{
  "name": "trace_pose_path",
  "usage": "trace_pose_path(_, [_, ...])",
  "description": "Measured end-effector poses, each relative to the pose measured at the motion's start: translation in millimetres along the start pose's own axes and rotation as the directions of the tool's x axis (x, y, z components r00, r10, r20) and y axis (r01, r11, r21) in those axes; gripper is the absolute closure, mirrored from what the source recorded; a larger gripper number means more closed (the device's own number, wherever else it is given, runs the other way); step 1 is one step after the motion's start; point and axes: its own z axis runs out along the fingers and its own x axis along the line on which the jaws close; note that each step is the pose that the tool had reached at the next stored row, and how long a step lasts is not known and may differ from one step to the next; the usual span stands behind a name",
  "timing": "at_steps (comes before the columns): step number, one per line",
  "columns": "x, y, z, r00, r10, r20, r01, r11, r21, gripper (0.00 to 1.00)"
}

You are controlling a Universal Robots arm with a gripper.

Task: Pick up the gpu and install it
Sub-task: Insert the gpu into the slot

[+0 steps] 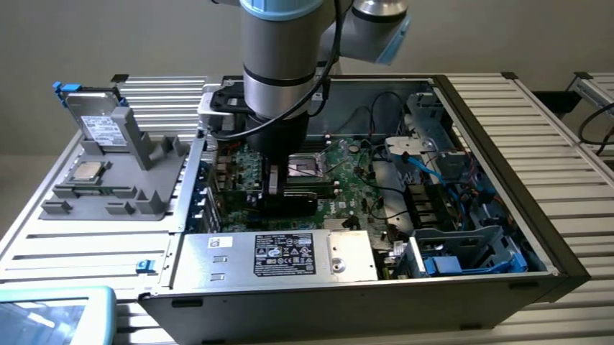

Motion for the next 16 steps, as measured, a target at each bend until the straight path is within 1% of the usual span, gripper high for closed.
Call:
trace_pose_path(3, [0.1, -0.3, 0.0, 1.0, 0.0, 0.0002, 0.0, 1.0, -0.0001, 0.72])
trace_pose_path(7, [-0.1, -4.3, -0.4, 1.0, 0.001, 0.001, -0.001, 1.0, -0.0001, 0.72])
trace_pose_path(10, [-0.2, -4.4, -0.3, 1.0, 0.001, 0.0013, -0.001, 1.0, -0.0001, 0.72])
trace_pose_path(14, [-3.0, -4.2, -0.3, 1.0, 0.001, 0.0019, -0.001, 1.0, 0.0002, 0.72])
trace_pose_path(16, [-3.5, -4.2, -0.3, 1.0, 0.001, 0.0034, -0.001, 1.0, 0.0002, 0.72])
